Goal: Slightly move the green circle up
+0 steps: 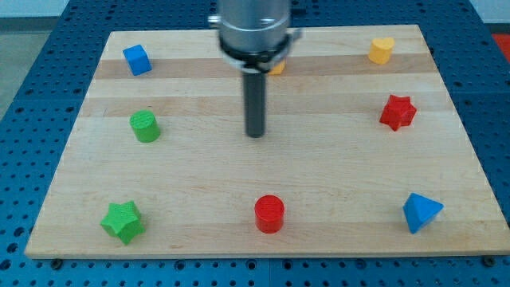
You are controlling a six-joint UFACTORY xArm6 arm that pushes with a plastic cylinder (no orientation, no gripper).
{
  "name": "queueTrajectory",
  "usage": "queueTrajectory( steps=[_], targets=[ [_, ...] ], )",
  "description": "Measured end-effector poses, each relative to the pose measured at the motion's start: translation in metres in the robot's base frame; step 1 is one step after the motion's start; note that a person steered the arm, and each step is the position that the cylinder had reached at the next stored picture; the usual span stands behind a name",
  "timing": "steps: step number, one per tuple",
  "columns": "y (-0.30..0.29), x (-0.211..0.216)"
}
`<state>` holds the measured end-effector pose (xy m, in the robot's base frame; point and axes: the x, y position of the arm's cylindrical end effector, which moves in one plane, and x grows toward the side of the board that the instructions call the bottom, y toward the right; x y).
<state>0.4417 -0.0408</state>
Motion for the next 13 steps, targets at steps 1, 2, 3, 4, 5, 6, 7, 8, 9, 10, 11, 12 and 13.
queueTrajectory(
  steps=[1,2,3,4,5,6,7,8,9,10,11,12,13],
  targets=[
    [-0.059,0.001],
    [-0.100,0.010],
    [-0.104,0.010],
    [-0.134,0.011],
    [-0.157,0.020],
    [-0.180,0.022],
    [-0.185,0.019],
    [-0.185,-0.009],
    [-0.185,-0.011],
    [-0.186,-0.016],
    [-0.193,-0.009],
    [-0.203,0.004],
    [-0.238,-0.020]
  ],
)
